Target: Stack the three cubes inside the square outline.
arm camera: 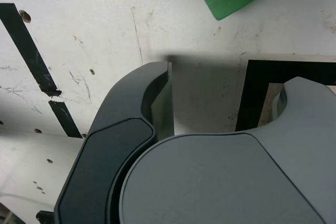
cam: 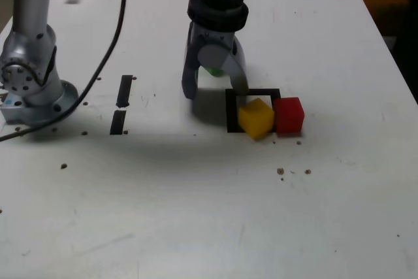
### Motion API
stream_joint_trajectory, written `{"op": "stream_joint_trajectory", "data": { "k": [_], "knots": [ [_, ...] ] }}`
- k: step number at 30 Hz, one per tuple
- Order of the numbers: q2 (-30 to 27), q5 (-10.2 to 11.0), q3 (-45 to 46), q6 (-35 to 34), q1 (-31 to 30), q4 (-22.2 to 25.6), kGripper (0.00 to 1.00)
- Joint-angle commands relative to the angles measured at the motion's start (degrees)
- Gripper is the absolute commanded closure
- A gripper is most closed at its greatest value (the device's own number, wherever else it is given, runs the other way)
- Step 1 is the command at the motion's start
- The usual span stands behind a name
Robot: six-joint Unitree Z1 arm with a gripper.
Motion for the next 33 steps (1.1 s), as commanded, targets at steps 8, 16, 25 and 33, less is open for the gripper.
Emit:
{"op": "stream_joint_trajectory", "data": {
  "k": [8,16,25,33],
  "knots": [
    [3.36,-3.65,-1.45,-3.40,-6.62,0.34,0.26],
    [6.05,-6.19,-5.53,-8.79,-15.33,0.55,0.26],
    [9.72,-8.60,-13.68,-14.47,-24.91,1.39,0.25],
    [6.05,-7.53,-15.31,-20.30,-29.35,5.49,0.25]
  ]
}}
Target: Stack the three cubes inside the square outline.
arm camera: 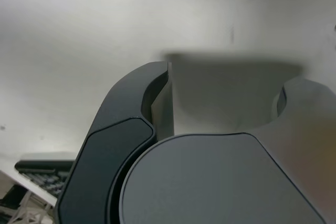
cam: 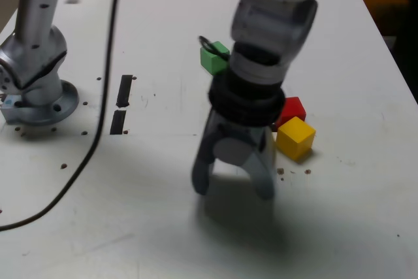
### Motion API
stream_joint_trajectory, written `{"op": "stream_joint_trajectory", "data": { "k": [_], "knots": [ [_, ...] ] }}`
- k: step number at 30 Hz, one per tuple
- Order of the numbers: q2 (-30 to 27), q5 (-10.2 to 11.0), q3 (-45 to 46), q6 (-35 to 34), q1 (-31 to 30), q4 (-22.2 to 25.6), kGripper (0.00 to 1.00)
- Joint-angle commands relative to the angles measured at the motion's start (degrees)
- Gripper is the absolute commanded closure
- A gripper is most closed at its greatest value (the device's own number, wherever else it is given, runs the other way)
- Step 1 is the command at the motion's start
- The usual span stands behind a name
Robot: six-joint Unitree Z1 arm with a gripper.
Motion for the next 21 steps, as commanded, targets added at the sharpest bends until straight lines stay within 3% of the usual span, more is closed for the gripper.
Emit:
{"op": "stream_joint_trajectory", "data": {
  "k": [1,8,14,21],
  "knots": [
    [-2.37,0.88,-0.14,-1.24,-0.13,1.27,0.25],
    [-8.08,6.03,-1.17,-4.80,-0.33,6.28,0.25],
    [-12.59,11.79,-2.03,-5.55,2.05,8.71,0.25],
    [-14.11,15.04,-3.19,-3.37,5.78,9.10,0.25]
  ]
}}
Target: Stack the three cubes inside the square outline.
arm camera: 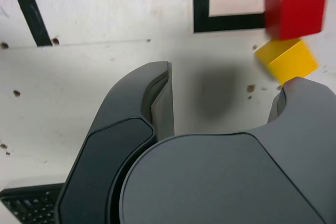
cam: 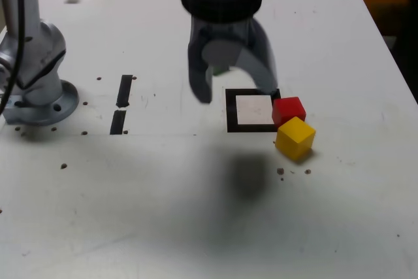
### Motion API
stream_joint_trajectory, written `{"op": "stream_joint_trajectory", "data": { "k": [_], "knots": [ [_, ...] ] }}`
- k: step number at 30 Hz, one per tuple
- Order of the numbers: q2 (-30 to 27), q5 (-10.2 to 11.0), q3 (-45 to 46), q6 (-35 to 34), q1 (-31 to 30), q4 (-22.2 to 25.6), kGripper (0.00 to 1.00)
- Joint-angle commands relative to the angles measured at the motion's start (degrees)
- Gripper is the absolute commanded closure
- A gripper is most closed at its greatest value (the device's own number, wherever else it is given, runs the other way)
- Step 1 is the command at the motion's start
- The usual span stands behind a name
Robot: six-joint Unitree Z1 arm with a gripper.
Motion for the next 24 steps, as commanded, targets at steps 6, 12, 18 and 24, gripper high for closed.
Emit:
{"op": "stream_joint_trajectory", "data": {
  "k": [6,12,18,24],
  "knots": [
    [1.28,0.92,-1.92,3.38,4.21,-0.74,0.21],
    [5.95,0.08,-4.21,7.40,7.61,-1.61,0.16],
    [9.94,-1.68,-6.31,10.33,9.54,-1.63,0.14],
    [13.60,-2.76,-7.65,12.57,11.61,-1.51,0.13]
  ]
}}
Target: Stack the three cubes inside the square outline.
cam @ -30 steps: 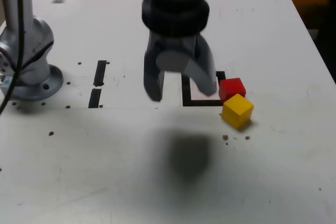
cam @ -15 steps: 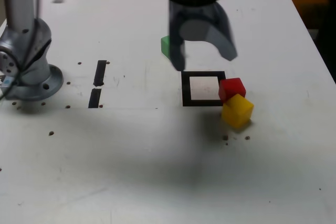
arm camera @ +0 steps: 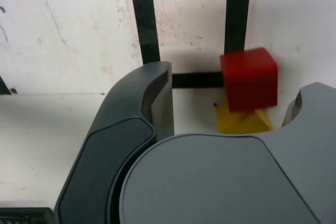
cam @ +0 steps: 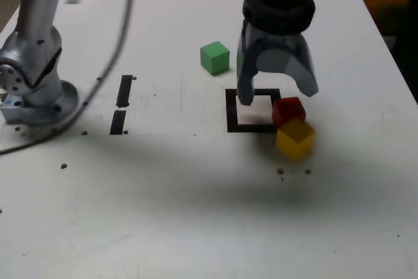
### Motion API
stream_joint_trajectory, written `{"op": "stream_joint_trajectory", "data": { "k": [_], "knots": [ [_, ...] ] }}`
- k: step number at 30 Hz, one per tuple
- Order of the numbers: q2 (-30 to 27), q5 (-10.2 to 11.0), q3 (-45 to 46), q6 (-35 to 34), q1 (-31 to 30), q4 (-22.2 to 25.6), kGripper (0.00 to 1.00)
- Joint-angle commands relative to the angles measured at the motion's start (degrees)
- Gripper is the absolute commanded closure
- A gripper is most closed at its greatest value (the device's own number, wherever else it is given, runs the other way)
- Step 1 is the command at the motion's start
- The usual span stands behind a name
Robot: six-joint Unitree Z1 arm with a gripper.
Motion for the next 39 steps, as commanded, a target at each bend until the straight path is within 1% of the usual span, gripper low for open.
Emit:
{"op": "stream_joint_trajectory", "data": {
  "k": [1,6,15,21,24,26,32,35,39],
  "knots": [
    [0.90,-0.29,-0.73,0.66,0.64,0.09,0.13],
    [4.09,-1.07,-1.96,2.35,2.17,0.09,0.13],
    [8.57,-1.68,-4.38,3.61,3.00,0.11,0.13],
    [10.18,-2.23,-5.46,3.70,3.04,0.27,0.17],
    [10.59,-2.52,-5.75,3.70,3.04,0.33,0.23],
    [10.75,-2.58,-5.87,3.72,3.03,0.35,0.29],
    [10.62,-1.56,-5.86,3.72,3.05,0.25,0.57],
    [10.19,-0.82,-5.86,3.70,3.05,0.17,0.67],
    [8.91,0.45,-5.82,3.69,3.03,0.23,0.69]
  ]
}}
